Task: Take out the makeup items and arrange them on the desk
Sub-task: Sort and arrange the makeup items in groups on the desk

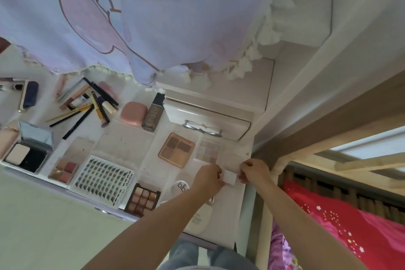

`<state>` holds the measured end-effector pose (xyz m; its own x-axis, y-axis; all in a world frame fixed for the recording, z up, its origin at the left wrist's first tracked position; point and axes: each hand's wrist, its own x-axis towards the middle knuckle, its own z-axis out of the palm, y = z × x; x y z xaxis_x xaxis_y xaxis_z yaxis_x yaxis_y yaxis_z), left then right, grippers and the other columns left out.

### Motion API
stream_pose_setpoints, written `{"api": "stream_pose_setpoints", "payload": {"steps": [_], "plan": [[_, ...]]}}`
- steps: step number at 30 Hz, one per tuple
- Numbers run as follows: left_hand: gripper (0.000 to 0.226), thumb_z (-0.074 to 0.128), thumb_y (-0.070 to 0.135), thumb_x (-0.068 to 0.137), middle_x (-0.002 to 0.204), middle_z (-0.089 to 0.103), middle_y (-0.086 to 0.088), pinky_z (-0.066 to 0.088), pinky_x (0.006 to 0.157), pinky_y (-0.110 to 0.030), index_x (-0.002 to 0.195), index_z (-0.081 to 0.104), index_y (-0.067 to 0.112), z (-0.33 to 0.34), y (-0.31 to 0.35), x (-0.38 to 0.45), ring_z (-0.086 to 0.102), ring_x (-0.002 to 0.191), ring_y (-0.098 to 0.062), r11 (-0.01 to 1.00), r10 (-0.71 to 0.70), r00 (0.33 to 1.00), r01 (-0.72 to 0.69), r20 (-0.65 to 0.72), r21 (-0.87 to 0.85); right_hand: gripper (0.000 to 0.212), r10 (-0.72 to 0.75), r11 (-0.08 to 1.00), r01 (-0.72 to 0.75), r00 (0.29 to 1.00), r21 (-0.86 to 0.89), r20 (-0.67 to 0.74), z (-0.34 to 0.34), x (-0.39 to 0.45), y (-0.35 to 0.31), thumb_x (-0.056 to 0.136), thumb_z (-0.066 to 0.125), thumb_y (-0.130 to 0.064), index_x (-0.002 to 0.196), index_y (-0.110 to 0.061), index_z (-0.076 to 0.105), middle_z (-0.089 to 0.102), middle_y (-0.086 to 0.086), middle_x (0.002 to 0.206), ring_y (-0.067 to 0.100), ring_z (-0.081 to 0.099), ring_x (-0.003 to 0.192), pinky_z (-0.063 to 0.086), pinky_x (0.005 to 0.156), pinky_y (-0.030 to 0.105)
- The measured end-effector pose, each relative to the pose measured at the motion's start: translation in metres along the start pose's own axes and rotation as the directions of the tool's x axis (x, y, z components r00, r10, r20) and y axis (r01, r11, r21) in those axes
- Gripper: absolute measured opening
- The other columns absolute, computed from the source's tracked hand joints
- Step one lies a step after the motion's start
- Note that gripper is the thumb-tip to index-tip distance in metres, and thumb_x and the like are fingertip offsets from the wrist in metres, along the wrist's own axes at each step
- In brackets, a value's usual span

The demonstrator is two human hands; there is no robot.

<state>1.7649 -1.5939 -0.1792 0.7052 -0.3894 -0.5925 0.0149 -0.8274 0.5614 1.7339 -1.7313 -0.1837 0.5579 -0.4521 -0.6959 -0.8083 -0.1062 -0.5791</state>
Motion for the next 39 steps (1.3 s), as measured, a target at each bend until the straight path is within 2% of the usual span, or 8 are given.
{"api": "stream_pose_setpoints", "payload": {"steps": [4,7,11,14,18,25,30,39], "plan": [[0.035,0.055,0.017,0.086,0.122,0.058,-0.007,0.038,0.096,-0.024,0.121,0.054,0.010,-0.002,-0.007,-0.001,0.053,0.113,-0.021,0.996,0.016,1.000,-0.018,0.024,0.085,0.017,-0.030,0.995,0.029,1.000,-0.100,-0.007,-0.003,0.002,0.001,0.093,0.043,-0.013,0.084,-0.005,0.056,0.058,0.008,0.065,0.017,0.054,0.056,0.049,0.059,0.027],[0.034,0.051,0.018,0.088,0.121,0.057,-0.004,0.039,0.094,-0.023,0.122,0.054,0.012,-0.010,-0.016,-0.006,0.054,0.111,-0.019,0.995,0.037,0.999,-0.035,-0.022,0.093,0.018,-0.207,0.940,0.174,0.975,-0.293,-0.085,-0.004,-0.002,0.001,0.091,0.044,-0.013,0.084,-0.003,0.057,0.058,0.010,0.074,0.014,0.049,0.060,0.039,0.055,0.025],[0.029,0.048,0.018,0.090,0.117,0.057,0.000,0.038,0.083,-0.016,0.118,0.056,0.014,-0.022,-0.037,-0.018,0.056,0.103,-0.015,0.991,0.090,0.985,-0.073,-0.150,0.111,0.022,-0.583,0.581,0.557,0.794,-0.593,0.174,0.010,-0.007,-0.009,0.091,0.046,-0.021,0.106,-0.008,0.056,0.056,0.007,0.111,0.016,0.049,0.100,0.037,0.086,0.024],[0.028,0.049,0.018,0.090,0.117,0.058,0.000,0.034,0.079,-0.011,0.116,0.057,0.014,-0.029,-0.052,-0.028,0.056,0.101,-0.013,0.990,0.118,0.969,-0.096,-0.217,0.106,0.049,-0.593,0.437,0.650,0.728,-0.622,0.345,0.032,0.000,-0.024,0.086,0.054,-0.030,0.131,-0.015,0.039,0.036,0.006,0.138,0.021,0.031,0.128,0.028,0.105,0.028],[0.028,0.048,0.022,0.090,0.119,0.057,0.002,0.031,0.077,-0.010,0.117,0.056,0.015,-0.029,-0.064,-0.044,0.056,0.102,-0.012,0.990,0.098,0.961,-0.068,-0.259,0.123,0.063,-0.538,0.300,0.622,0.736,-0.723,0.411,0.049,0.010,-0.037,0.080,0.057,-0.032,0.135,-0.022,0.029,0.027,0.009,0.142,0.028,0.025,0.131,0.030,0.104,0.038],[0.049,0.062,0.043,0.080,0.127,0.043,0.001,0.038,0.090,-0.030,0.120,0.045,0.021,-0.003,-0.064,-0.062,0.041,0.118,-0.016,0.955,0.045,0.999,-0.043,0.000,0.295,0.055,-0.530,0.340,0.662,0.722,-0.667,0.446,0.040,0.004,-0.037,0.075,0.064,-0.037,0.121,-0.014,0.046,0.047,0.010,0.120,0.025,0.040,0.115,0.034,0.094,0.030],[0.053,0.063,0.036,0.082,0.130,0.044,-0.004,0.031,0.097,-0.030,0.126,0.042,0.017,-0.006,-0.059,-0.065,0.035,0.124,-0.021,0.927,0.120,0.991,-0.131,0.052,0.351,0.050,-0.558,0.458,0.716,0.693,-0.528,0.456,0.028,-0.020,-0.028,0.071,0.071,-0.033,0.113,-0.010,0.054,0.056,0.009,0.109,0.023,0.047,0.106,0.039,0.088,0.028],[0.056,0.062,0.037,0.081,0.132,0.042,-0.005,0.038,0.095,-0.036,0.129,0.040,0.018,-0.007,-0.066,-0.073,0.037,0.123,-0.023,0.883,0.132,0.986,-0.162,0.098,0.440,0.045,-0.606,0.493,0.733,0.676,-0.468,0.419,0.007,-0.046,-0.016,0.065,0.078,-0.023,0.104,-0.006,0.062,0.063,0.009,0.099,0.023,0.056,0.095,0.033,0.077,0.019]]}}
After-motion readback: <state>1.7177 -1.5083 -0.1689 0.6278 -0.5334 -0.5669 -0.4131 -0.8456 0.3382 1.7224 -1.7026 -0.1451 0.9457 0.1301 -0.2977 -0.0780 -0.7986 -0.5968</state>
